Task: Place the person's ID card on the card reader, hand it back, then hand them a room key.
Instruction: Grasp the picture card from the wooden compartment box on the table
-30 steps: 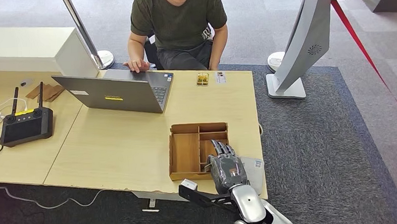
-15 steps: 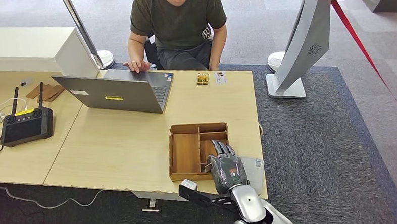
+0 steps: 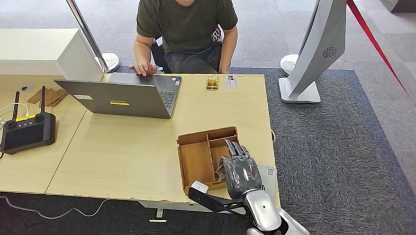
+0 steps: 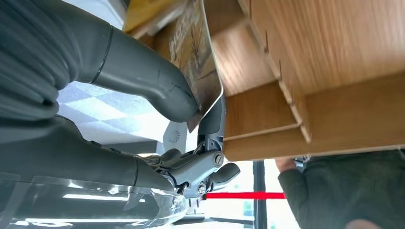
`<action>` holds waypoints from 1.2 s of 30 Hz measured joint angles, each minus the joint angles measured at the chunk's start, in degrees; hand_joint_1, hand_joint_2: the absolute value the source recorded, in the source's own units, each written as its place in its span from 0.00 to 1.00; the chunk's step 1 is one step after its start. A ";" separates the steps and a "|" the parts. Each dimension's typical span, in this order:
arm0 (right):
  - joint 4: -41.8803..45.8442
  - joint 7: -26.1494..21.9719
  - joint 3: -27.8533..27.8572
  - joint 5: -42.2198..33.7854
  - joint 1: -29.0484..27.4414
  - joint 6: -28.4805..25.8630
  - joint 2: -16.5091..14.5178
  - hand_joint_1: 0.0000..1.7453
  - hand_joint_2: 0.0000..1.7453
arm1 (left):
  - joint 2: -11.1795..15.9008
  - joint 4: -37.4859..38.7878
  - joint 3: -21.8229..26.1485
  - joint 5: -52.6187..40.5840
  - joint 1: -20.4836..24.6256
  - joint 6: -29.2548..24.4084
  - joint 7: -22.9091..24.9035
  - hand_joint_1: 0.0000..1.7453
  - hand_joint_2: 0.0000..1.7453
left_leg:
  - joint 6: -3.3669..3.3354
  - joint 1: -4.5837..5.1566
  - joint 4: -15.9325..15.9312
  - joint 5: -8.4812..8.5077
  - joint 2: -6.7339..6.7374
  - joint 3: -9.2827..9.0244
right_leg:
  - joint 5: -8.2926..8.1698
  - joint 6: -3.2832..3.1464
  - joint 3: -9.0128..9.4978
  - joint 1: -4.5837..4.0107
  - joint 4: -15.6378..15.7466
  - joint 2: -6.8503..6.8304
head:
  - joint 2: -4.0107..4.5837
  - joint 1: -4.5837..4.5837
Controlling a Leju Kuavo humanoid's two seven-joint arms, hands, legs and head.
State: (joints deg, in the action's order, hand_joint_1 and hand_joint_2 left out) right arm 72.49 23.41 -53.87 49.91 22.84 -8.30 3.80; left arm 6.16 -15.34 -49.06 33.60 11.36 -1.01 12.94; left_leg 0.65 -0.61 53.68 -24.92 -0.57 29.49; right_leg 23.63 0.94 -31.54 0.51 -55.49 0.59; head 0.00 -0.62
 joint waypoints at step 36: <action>10.97 -4.40 5.32 -11.69 9.77 -5.33 0.94 1.00 1.00 | -0.72 0.02 1.27 -2.50 0.93 1.22 0.68 0.00 1.00 | 0.00 0.00 0.00 0.01 0.00 0.04 | -0.01 0.00 -0.03 0.00 -0.01 0.00 | 0.00 0.00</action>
State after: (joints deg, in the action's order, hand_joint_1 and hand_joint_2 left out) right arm 83.46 19.02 -48.54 38.22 32.60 -13.63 4.74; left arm 5.44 -15.32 -47.80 31.11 12.29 0.22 13.63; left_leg 0.64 -0.61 53.68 -24.90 -0.57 29.53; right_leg 23.62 0.94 -31.57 0.51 -55.50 0.59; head 0.00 -0.62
